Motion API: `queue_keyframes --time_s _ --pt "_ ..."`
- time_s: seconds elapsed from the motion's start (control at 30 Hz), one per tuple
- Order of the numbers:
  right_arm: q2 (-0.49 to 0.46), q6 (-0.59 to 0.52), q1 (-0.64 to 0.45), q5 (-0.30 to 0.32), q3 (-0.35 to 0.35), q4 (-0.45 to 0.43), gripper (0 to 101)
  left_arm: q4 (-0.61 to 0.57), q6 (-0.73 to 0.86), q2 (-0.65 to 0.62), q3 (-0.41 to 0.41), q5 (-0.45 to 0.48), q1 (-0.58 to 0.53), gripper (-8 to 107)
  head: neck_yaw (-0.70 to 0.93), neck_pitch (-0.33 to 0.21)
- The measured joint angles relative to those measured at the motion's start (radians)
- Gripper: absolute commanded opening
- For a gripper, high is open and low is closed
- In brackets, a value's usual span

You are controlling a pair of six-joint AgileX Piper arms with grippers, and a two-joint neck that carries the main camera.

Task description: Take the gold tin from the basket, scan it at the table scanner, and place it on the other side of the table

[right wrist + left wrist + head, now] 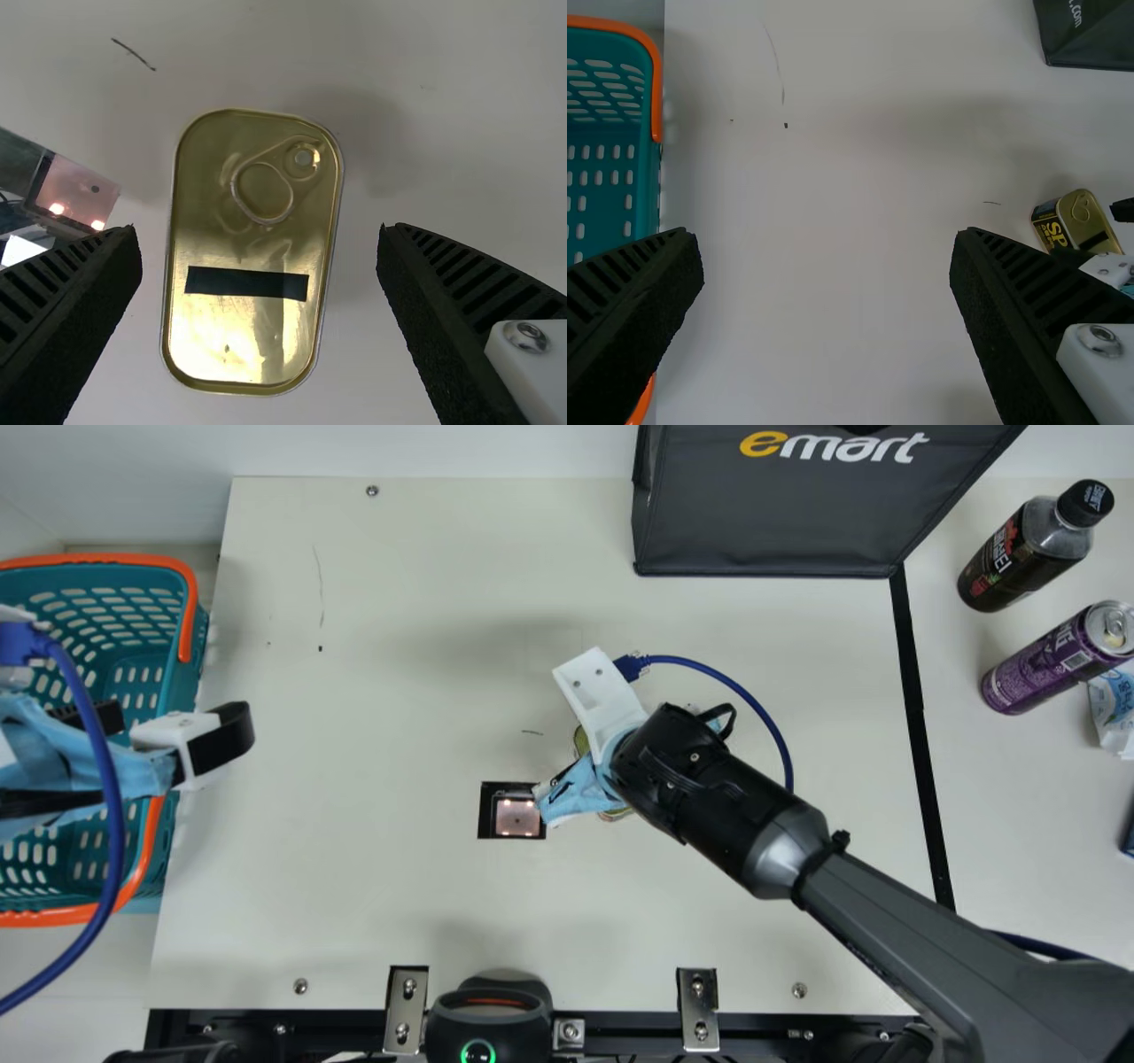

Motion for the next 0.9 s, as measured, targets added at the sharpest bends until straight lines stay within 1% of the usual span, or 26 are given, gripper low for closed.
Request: queue_keyframes --time_s 0.1,0.27,0.63,0.73,0.77,0.9 --pt "0.008 0.017 -0.004 -0.011 0.002 0.000 95 0.000 0.000 0.000 0.000 0.000 0.000 90 0.000 -0.002" --pt "0.017 0.032 -0.006 -0.013 0.005 0.017 95 0.000 0.000 0.000 0.000 0.000 0.000 90 0.002 -0.002" --pt "0.023 0.028 -0.005 0.000 -0.004 0.060 22 0.000 0.000 0.000 0.000 0.000 0.000 90 0.000 -0.002" --pt "0.016 0.024 -0.004 0.016 -0.009 0.075 1 0.000 0.000 0.000 0.000 0.000 0.000 90 0.000 -0.002" --pt "0.012 0.024 -0.002 0.022 -0.013 0.076 0 0.000 0.000 0.000 0.000 0.000 0.000 90 0.000 -0.002" --pt "-0.010 0.024 0.000 0.034 -0.033 0.074 0 0.000 0.000 0.000 0.000 0.000 0.000 90 0.000 -0.002"
